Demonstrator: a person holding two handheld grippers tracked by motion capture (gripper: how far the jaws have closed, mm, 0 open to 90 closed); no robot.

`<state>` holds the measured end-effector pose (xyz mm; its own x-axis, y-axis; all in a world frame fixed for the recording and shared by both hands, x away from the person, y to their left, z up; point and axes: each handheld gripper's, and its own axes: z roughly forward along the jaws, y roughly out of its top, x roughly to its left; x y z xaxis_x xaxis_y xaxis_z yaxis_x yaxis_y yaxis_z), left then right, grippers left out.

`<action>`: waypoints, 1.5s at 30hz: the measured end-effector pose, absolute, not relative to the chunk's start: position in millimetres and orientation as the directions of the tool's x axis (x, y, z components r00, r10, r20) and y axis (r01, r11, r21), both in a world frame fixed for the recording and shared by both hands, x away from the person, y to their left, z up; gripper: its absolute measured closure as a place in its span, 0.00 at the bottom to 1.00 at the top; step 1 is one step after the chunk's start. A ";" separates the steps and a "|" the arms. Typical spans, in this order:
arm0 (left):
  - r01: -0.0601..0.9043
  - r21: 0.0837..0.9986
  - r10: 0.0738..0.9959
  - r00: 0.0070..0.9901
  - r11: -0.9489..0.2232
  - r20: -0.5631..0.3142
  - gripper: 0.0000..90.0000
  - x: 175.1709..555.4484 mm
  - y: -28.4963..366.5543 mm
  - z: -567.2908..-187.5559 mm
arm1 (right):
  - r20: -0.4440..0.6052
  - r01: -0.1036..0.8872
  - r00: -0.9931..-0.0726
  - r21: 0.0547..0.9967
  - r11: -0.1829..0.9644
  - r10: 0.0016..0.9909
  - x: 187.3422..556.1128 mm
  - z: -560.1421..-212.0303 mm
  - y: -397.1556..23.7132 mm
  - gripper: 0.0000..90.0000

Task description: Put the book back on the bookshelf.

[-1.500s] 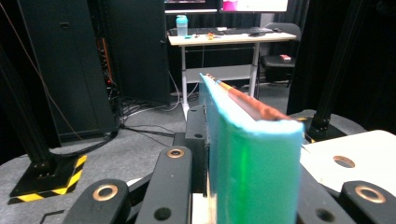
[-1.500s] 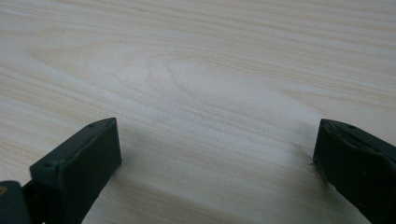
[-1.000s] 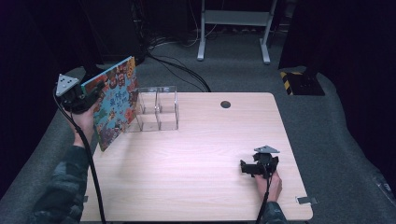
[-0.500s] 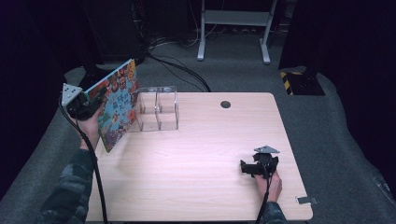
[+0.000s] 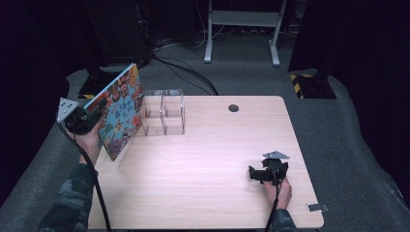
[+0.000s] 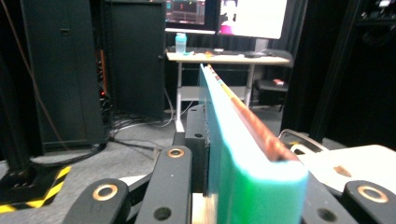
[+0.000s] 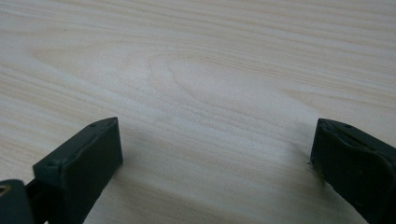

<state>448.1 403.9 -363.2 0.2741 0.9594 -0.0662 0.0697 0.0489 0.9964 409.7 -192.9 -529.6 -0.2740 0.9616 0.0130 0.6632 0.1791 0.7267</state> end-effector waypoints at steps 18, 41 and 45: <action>0.171 0.984 0.975 0.204 0.052 -0.087 0.88 440.1 411.9 -365.0 | 0.011 0.660 -0.278 0.729 0.183 0.961 409.9 -529.8 -193.1 0.02; 0.311 0.949 0.982 0.160 0.043 -0.097 0.48 439.3 418.0 -353.0 | 0.011 0.660 -0.279 0.728 0.183 0.960 410.0 -529.8 -193.1 0.02; 0.325 0.945 0.981 0.174 0.030 -0.091 0.38 431.4 418.7 -346.6 | 0.010 0.660 -0.278 0.729 0.183 0.960 410.0 -529.9 -193.0 0.02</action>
